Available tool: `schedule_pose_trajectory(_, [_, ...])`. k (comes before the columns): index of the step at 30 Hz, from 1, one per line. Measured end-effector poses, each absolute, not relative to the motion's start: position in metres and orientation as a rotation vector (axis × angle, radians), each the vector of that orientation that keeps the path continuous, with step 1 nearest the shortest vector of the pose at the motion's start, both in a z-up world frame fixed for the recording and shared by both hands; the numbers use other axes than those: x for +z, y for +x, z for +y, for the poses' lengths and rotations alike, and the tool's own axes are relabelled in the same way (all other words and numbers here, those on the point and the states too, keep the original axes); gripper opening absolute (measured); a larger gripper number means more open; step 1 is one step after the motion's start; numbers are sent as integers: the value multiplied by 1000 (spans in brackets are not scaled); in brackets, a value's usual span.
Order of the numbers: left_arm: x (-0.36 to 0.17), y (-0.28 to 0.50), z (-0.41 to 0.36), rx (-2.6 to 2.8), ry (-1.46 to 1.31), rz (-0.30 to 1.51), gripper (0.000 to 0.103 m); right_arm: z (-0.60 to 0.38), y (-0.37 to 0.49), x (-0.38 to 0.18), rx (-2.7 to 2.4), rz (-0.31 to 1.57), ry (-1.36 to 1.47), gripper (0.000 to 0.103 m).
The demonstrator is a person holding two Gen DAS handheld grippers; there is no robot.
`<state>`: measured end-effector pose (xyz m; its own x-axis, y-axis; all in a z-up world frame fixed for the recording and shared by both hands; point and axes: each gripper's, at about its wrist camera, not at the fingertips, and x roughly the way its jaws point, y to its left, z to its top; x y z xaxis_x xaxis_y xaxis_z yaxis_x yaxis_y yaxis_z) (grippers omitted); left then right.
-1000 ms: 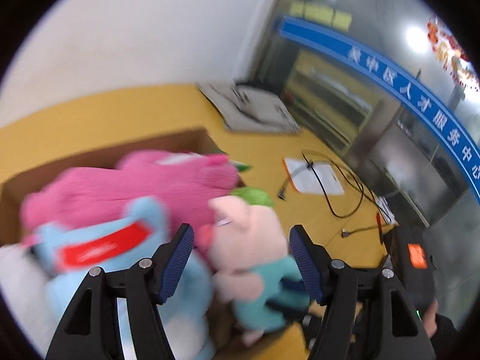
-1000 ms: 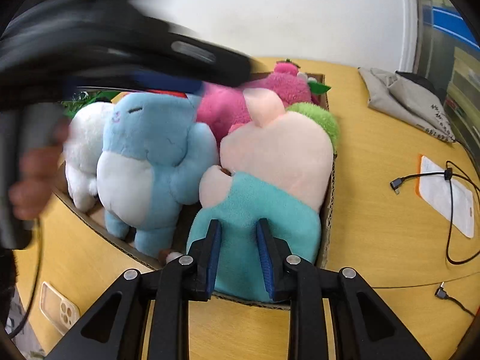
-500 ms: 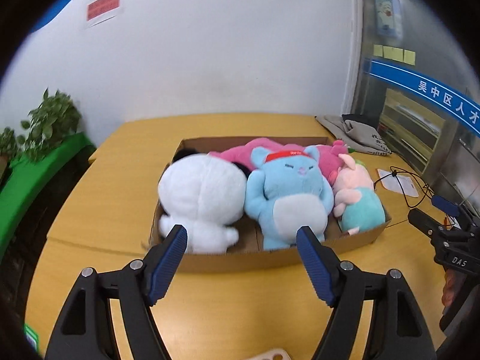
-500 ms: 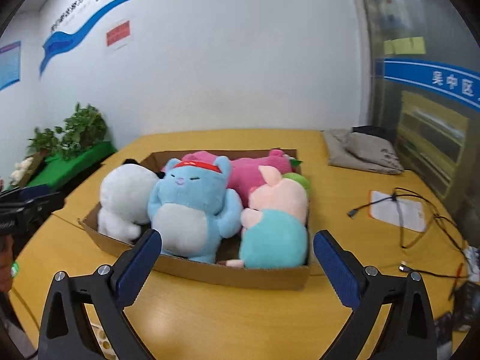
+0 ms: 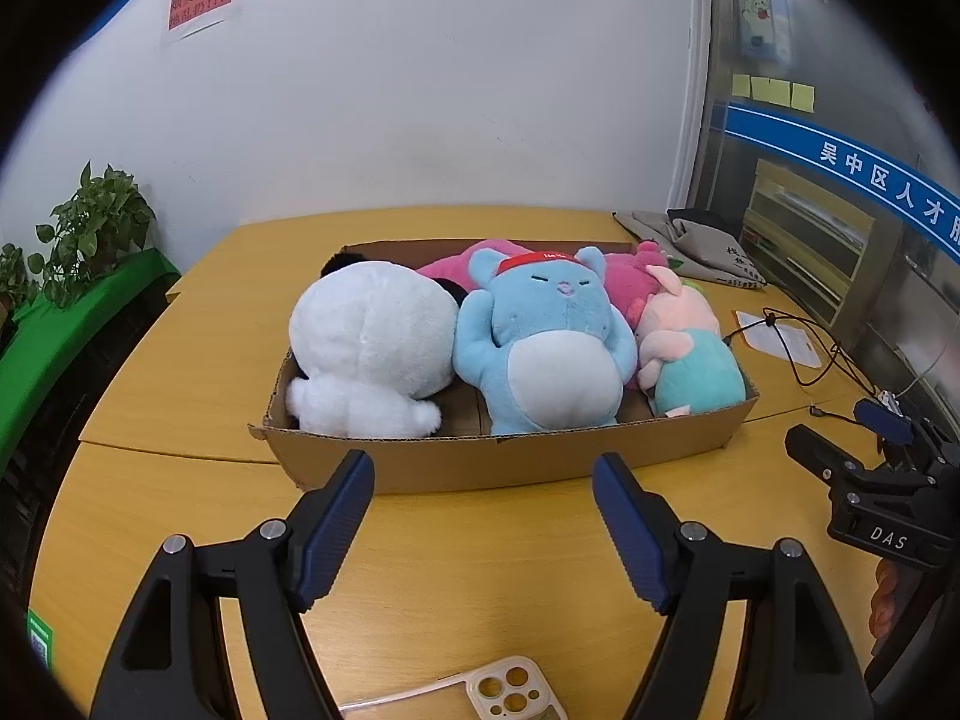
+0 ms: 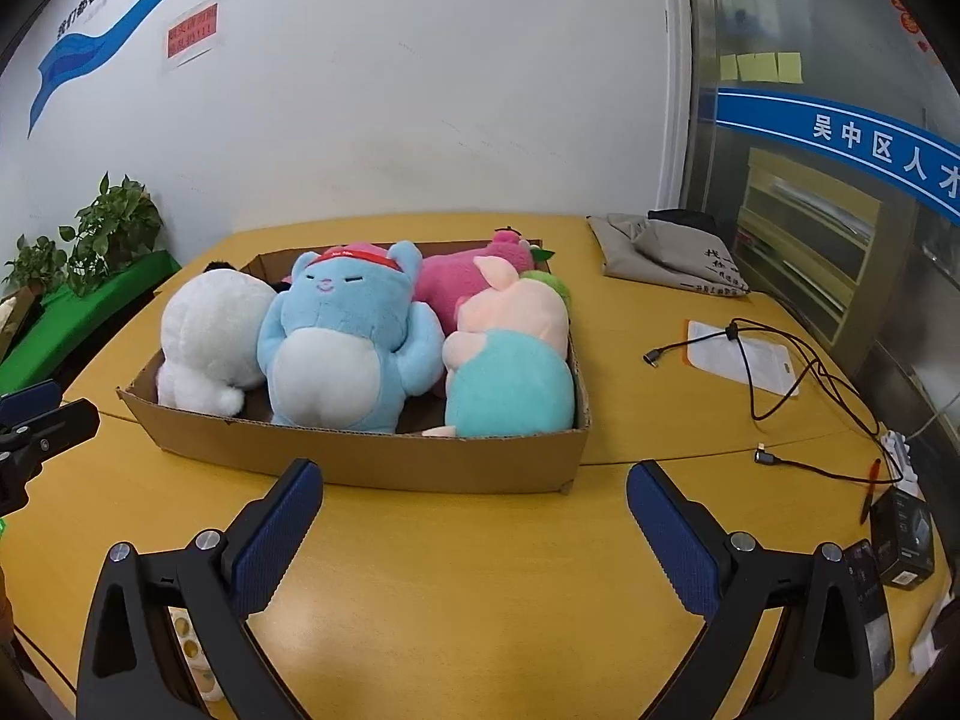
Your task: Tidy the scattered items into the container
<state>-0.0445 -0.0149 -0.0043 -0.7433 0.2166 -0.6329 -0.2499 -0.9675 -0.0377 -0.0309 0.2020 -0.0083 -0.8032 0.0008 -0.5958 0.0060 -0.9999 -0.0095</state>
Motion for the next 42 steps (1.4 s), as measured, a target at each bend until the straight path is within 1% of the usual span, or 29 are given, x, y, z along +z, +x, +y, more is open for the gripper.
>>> schedule_pose_trajectory(42, [-12, -41, 5, 2699, -1008, 85, 75, 194, -33, -15, -2958, 72, 1017, 103])
